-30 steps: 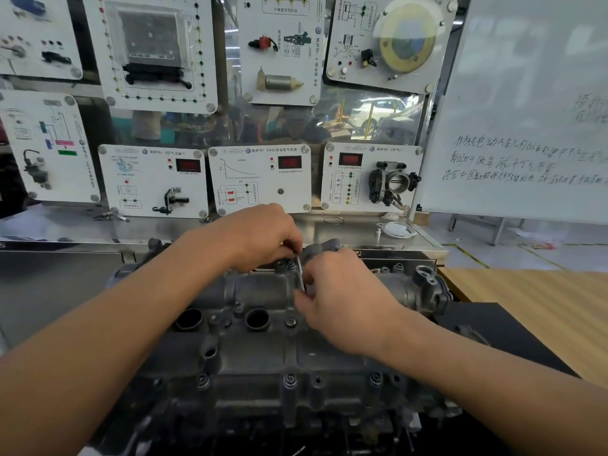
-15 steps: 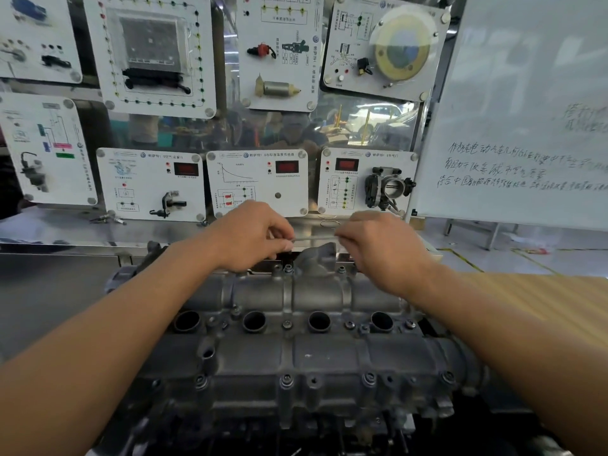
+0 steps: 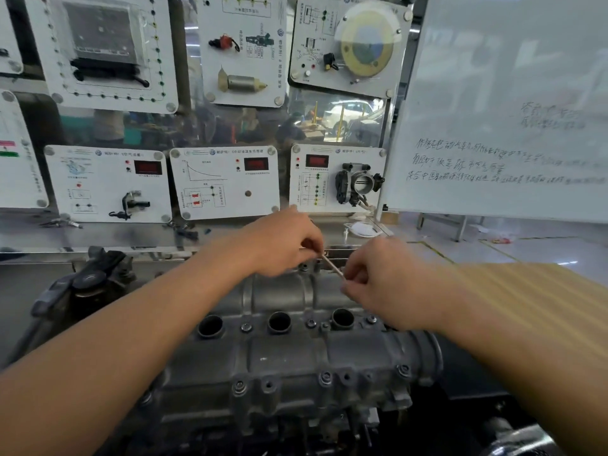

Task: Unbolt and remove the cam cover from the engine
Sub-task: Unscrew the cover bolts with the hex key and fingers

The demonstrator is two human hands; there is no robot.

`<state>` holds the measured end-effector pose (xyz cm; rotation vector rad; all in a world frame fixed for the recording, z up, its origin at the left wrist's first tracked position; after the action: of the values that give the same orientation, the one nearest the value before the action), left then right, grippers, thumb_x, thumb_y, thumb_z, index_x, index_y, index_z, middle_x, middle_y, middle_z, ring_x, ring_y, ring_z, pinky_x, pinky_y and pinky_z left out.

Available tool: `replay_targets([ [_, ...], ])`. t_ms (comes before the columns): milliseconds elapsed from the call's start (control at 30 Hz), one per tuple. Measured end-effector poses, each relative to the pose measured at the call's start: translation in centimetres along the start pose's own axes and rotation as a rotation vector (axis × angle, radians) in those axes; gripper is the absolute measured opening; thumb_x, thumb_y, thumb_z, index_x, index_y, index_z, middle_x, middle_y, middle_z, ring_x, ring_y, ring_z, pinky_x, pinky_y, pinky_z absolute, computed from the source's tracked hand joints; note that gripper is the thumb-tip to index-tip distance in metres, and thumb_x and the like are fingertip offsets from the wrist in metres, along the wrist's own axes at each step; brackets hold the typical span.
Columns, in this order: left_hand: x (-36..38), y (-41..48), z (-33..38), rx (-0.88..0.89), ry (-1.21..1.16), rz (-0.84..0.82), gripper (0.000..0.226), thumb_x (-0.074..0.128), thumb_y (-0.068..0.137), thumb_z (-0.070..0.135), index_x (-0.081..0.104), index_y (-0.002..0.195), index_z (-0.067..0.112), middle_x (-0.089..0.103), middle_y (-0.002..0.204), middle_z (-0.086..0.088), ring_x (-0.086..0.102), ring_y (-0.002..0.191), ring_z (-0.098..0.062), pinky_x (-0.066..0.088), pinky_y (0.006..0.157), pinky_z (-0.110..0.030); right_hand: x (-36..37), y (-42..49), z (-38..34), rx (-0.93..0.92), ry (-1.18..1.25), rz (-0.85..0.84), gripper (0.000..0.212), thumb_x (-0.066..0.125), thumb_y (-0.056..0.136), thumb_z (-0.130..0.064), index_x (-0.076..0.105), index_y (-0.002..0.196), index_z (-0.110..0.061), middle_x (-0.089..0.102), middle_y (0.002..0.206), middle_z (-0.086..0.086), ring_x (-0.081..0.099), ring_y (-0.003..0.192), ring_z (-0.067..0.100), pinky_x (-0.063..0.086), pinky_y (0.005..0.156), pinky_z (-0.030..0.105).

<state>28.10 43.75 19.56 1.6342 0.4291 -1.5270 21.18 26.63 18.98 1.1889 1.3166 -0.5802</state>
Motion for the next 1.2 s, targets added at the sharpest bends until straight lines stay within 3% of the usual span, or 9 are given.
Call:
replay_targets([
  [100,0.5,-0.3,-0.6,0.0,0.009,-0.029,0.014,0.068,0.094,0.02,0.077,0.105,0.021,0.075,0.097,0.007,0.065,0.086,-0.008,0.051,0.092,-0.032,1.0,0.1,-0.7,0.02,0.066,-0.012,0.02,0.066,0.088,-0.027,0.073,0.075,-0.014,0.07,0.069,0.001,0.065,0.065,0.014,0.053,0.061,0.026],
  [200,0.8,-0.6,-1.1,-0.001,-0.014,-0.001,0.016,0.068,0.094,0.018,0.076,0.108,0.021,0.075,0.101,0.007,0.066,0.09,-0.008,0.052,0.09,-0.032,1.3,0.2,-1.0,0.027,0.123,0.008,0.022,0.063,0.087,-0.022,0.07,0.07,-0.011,0.069,0.066,0.006,0.065,0.063,0.021,0.056,0.06,0.034],
  [400,0.5,-0.6,-1.6,0.001,-0.062,0.044,0.014,0.067,0.094,0.017,0.076,0.103,0.022,0.074,0.095,0.008,0.065,0.084,-0.006,0.053,0.082,-0.031,1.0,0.4,-1.3,0.051,0.171,0.076,0.024,0.062,0.085,-0.019,0.07,0.064,-0.01,0.062,0.056,0.003,0.055,0.051,0.017,0.037,0.042,0.016],
  [500,0.5,-0.5,-1.5,0.003,-0.03,0.014,0.014,0.064,0.096,0.017,0.075,0.101,0.023,0.073,0.093,0.008,0.064,0.083,-0.007,0.054,0.083,-0.035,1.2,0.5,-1.7,0.058,0.203,0.079,0.024,0.062,0.085,-0.018,0.07,0.065,-0.008,0.065,0.058,0.007,0.058,0.054,0.021,0.041,0.042,0.021],
  [567,0.5,-0.5,-1.4,0.009,-0.002,0.005,0.015,0.062,0.096,0.016,0.075,0.101,0.022,0.073,0.094,0.007,0.062,0.083,-0.009,0.05,0.093,-0.036,1.4,0.6,-1.8,0.065,0.229,0.086,0.022,0.062,0.084,-0.017,0.071,0.067,-0.005,0.067,0.062,0.014,0.06,0.059,0.026,0.045,0.048,0.027],
  [700,0.5,-0.4,-1.3,0.009,0.057,0.017,0.016,0.06,0.097,0.017,0.074,0.103,0.024,0.069,0.094,0.009,0.054,0.089,-0.012,0.038,0.107,-0.046,1.8,0.7,-2.1,0.097,0.287,0.082,0.024,0.063,0.082,-0.016,0.069,0.065,0.0,0.064,0.062,0.021,0.046,0.047,0.021,0.044,0.046,0.033],
  [933,0.6,-0.4,-1.3,0.01,0.117,-0.015,0.018,0.058,0.097,0.017,0.074,0.103,0.023,0.069,0.097,0.004,0.053,0.088,-0.016,0.04,0.105,-0.051,2.5,0.7,-2.6,0.132,0.346,0.115,0.026,0.065,0.081,-0.016,0.067,0.059,-0.003,0.063,0.051,0.012,0.044,0.04,0.014,0.041,0.041,0.026],
  [1067,0.5,-0.5,-0.9,0.009,0.158,-0.02,0.019,0.057,0.097,0.016,0.074,0.104,0.022,0.069,0.094,0.003,0.058,0.09,-0.019,0.043,0.099,-0.046,3.1,0.7,-2.9,0.136,0.378,0.156,0.027,0.064,0.08,-0.017,0.066,0.058,-0.001,0.063,0.053,0.015,0.053,0.052,0.031,0.046,0.048,0.033],
  [1200,0.6,-0.6,-0.5,0.003,0.223,-0.047,0.023,0.055,0.095,0.012,0.074,0.105,0.02,0.071,0.097,0.0,0.063,0.092,-0.021,0.048,0.084,-0.036,3.8,0.5,-3.1,0.179,0.439,0.139,0.025,0.061,0.081,-0.015,0.065,0.063,0.003,0.064,0.053,0.016,0.061,0.053,0.031,0.053,0.049,0.037],
])
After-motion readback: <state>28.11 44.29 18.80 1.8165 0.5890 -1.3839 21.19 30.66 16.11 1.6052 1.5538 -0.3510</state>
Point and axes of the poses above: each hand's wrist, its own y-axis towards the middle knuckle, its own x-axis out of the palm, z = x × y, the point moved 2 cm from there along y, towards the middle knuckle
